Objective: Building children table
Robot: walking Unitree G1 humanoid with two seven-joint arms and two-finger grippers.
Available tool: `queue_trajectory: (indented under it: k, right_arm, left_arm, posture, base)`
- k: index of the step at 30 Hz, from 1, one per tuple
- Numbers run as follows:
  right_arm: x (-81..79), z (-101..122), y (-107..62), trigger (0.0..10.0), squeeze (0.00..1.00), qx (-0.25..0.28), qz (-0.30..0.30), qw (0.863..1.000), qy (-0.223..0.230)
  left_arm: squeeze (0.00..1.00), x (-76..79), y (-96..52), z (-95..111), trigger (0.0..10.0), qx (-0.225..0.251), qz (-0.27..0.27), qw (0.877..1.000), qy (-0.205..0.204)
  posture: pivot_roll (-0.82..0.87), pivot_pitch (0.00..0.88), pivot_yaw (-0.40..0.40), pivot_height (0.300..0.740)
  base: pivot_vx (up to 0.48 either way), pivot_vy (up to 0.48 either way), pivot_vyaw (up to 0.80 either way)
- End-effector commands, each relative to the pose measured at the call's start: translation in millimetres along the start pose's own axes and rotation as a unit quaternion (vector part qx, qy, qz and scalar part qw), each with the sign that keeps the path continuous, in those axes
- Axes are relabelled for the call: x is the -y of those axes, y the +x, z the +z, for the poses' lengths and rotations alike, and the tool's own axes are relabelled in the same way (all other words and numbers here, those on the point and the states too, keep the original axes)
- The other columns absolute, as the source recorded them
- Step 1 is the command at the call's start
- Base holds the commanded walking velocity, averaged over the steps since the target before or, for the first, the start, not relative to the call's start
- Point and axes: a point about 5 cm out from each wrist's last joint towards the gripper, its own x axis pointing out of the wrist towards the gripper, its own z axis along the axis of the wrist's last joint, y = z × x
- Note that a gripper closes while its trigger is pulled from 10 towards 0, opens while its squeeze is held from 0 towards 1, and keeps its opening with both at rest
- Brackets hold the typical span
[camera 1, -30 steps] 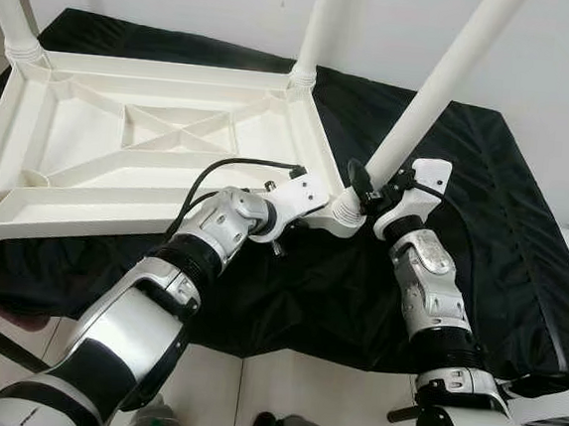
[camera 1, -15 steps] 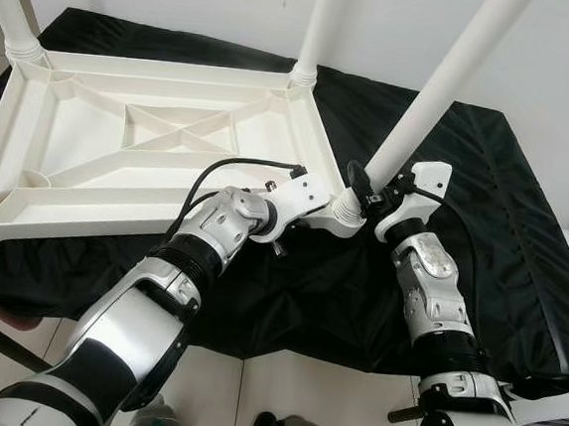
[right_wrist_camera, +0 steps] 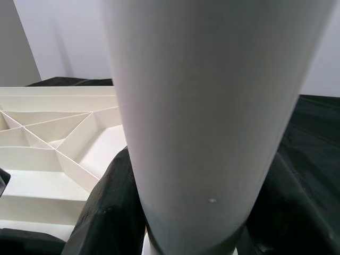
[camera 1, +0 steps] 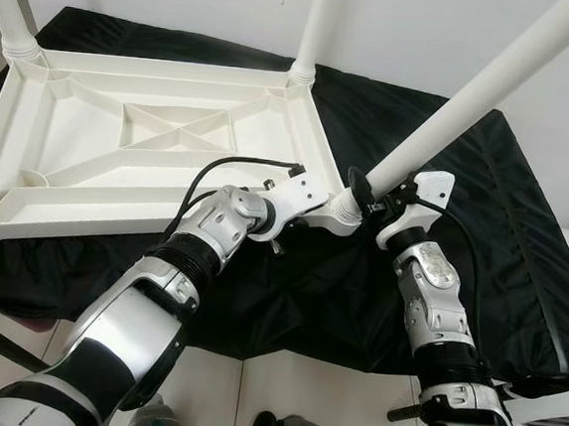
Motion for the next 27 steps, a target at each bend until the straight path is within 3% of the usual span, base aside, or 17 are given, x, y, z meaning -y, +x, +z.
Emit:
queue_trajectory:
  k: [1, 12, 19, 20, 21, 22, 23, 27]
  right_arm:
    - [-7.1, -36.6, -10.5, 10.0, 0.0, -0.098, 0.011, 0.995, 0.023]
    - [-1.8, -30.3, 8.1, 10.0, 0.0, -0.128, 0.012, 0.991, 0.033]
    - [-4.3, -23.5, 8.7, 10.0, 0.0, -0.091, 0.017, 0.995, 0.028]
    - [-6.2, -19.0, 8.5, 10.0, 0.0, -0.066, 0.018, 0.997, 0.033]
    - [-7.6, -12.8, 8.9, 10.0, 0.0, -0.037, 0.015, 0.998, 0.044]
    - [-7.6, -12.8, 8.9, 10.0, 0.0, -0.037, 0.015, 0.998, 0.044]
    - [-8.3, -1.9, 10.1, 10.0, 0.0, 0.006, 0.007, 0.998, 0.059]
    - [-7.8, 2.3, 11.0, 10.0, 0.0, 0.019, 0.004, 0.998, 0.064]
  left_arm:
    - [0.0, -11.8, -7.8, 31.1, 10.0, 0.056, 0.03, 0.998, 0.028]
    - [0.0, -12.2, -8.5, 32.0, 10.0, 0.058, 0.029, 0.997, 0.029]
    - [0.0, -12.5, -9.1, 32.3, 10.0, 0.059, 0.03, 0.997, 0.03]
    - [0.0, -12.5, -9.4, 32.1, 10.0, 0.06, 0.031, 0.997, 0.028]
    - [0.79, -12.9, -9.8, 31.6, 10.0, 0.06, 0.031, 0.997, 0.024]
    - [0.79, -12.9, -9.8, 31.6, 10.0, 0.06, 0.031, 0.997, 0.024]
    - [1.0, -13.9, -11.1, 32.8, 10.0, 0.067, 0.03, 0.997, 0.013]
    - [1.0, -14.6, -12.0, 34.5, 10.0, 0.072, 0.03, 0.997, 0.009]
  posture:
    - [0.08, 0.054, -0.102, 0.74]
    - [0.08, 0.058, -0.103, 0.74]
    - [0.09, 0.06, -0.105, 0.74]
    - [0.09, 0.06, -0.105, 0.74]
    - [0.09, 0.058, -0.103, 0.74]
    - [0.09, 0.058, -0.103, 0.74]
    - [0.09, 0.058, -0.102, 0.74]
    - [0.09, 0.058, -0.102, 0.74]
  base:
    - [0.0, 0.0, 0.0]
    - [0.0, 0.0, 0.0]
    - [0.0, 0.0, 0.0]
    - [0.0, 0.0, 0.0]
    - [0.0, 0.0, 0.0]
    - [0.0, 0.0, 0.0]
    - [0.0, 0.0, 0.0]
    - [0.0, 0.0, 0.0]
